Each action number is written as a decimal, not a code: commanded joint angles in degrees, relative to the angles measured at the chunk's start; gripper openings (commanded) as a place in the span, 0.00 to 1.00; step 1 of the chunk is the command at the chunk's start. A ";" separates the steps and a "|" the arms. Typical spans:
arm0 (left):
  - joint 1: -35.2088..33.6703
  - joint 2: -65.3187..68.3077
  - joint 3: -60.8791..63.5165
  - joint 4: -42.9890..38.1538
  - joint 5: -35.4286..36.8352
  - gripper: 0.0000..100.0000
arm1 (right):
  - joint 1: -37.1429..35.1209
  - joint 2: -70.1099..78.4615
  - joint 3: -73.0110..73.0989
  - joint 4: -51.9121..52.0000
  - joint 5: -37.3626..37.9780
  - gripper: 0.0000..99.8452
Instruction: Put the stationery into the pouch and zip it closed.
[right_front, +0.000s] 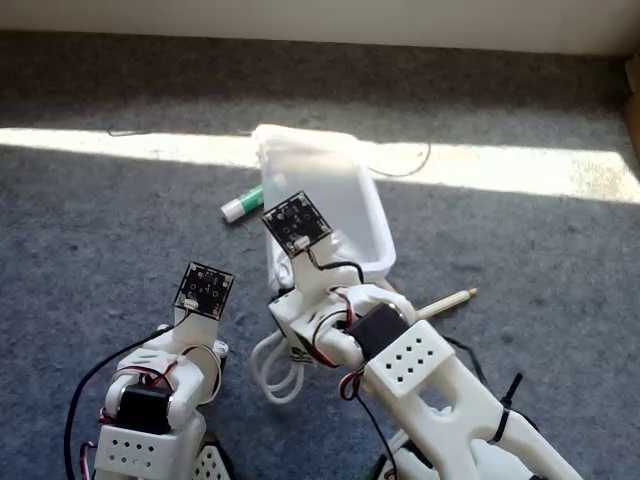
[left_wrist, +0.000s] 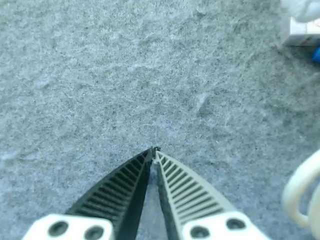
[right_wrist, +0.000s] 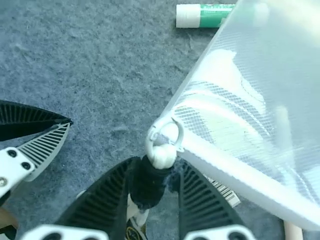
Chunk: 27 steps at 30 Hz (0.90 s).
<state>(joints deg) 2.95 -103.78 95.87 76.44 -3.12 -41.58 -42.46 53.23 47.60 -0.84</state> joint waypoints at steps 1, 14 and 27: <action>-0.40 -0.22 1.36 0.09 0.35 0.01 | 1.27 -2.51 -2.59 -1.89 0.53 0.01; -0.40 -0.22 1.36 0.09 0.35 0.01 | 1.45 -4.88 -2.59 -1.98 0.79 0.01; -0.13 -0.22 1.36 0.09 0.53 0.01 | 1.45 -22.46 10.59 -10.77 0.88 0.01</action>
<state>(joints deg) 2.95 -103.78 95.87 76.44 -3.12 -40.70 -60.13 62.20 41.89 -0.48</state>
